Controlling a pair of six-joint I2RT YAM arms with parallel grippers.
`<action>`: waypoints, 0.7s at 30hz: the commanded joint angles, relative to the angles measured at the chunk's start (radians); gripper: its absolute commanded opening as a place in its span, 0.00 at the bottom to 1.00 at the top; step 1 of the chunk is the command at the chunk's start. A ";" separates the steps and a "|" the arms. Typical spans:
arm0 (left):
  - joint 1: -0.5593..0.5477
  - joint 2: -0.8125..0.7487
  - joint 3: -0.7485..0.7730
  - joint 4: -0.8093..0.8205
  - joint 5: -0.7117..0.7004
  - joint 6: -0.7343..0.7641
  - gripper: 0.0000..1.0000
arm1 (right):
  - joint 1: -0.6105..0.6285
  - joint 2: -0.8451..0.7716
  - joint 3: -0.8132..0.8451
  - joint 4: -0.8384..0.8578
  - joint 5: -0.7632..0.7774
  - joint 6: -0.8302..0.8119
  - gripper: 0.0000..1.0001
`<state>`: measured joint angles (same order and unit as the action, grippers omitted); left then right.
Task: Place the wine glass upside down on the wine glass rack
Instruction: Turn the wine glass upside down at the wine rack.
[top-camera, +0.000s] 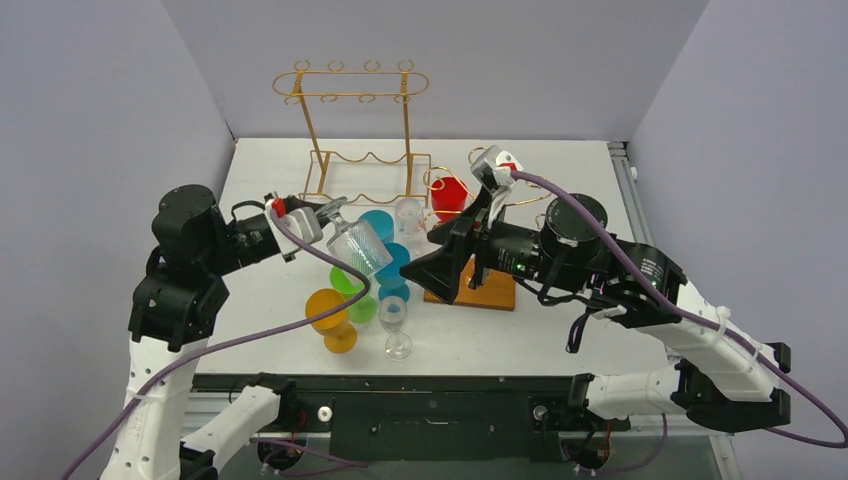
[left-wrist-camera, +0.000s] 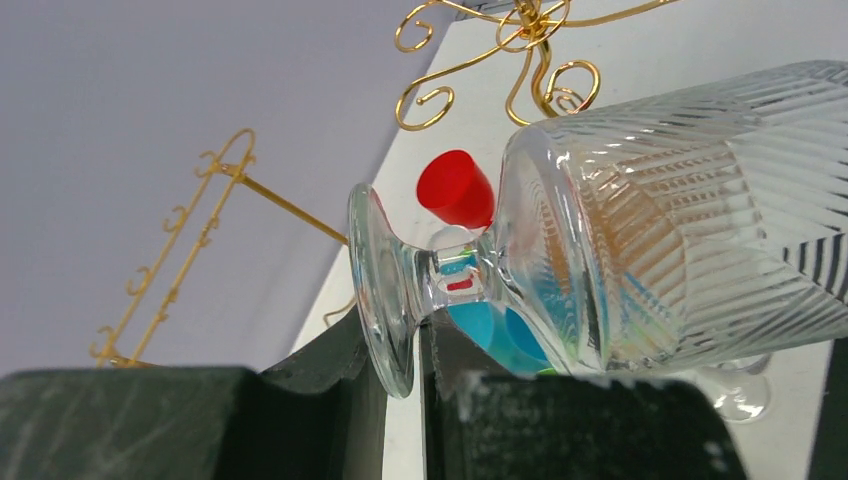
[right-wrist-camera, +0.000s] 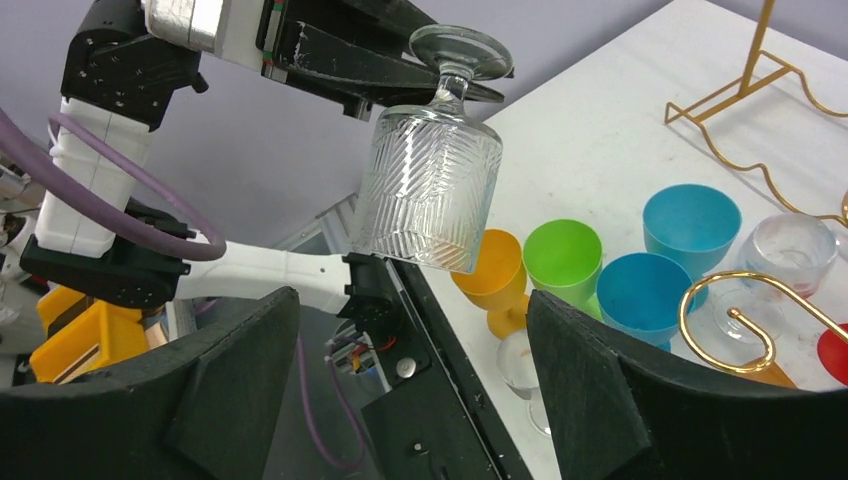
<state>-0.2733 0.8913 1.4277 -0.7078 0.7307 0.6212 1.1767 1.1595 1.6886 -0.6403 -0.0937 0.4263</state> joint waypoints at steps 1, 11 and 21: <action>-0.003 -0.052 0.019 0.093 -0.010 0.200 0.00 | -0.029 0.057 0.039 -0.051 -0.143 -0.011 0.79; -0.003 -0.135 -0.058 0.180 0.060 0.401 0.00 | -0.091 0.198 0.100 0.062 -0.285 0.004 0.81; -0.003 -0.157 -0.091 0.212 0.076 0.418 0.00 | -0.121 0.274 0.028 0.278 -0.566 0.073 0.82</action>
<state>-0.2733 0.7506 1.3350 -0.6212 0.7784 1.0313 1.0500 1.4113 1.7405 -0.5053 -0.5236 0.4618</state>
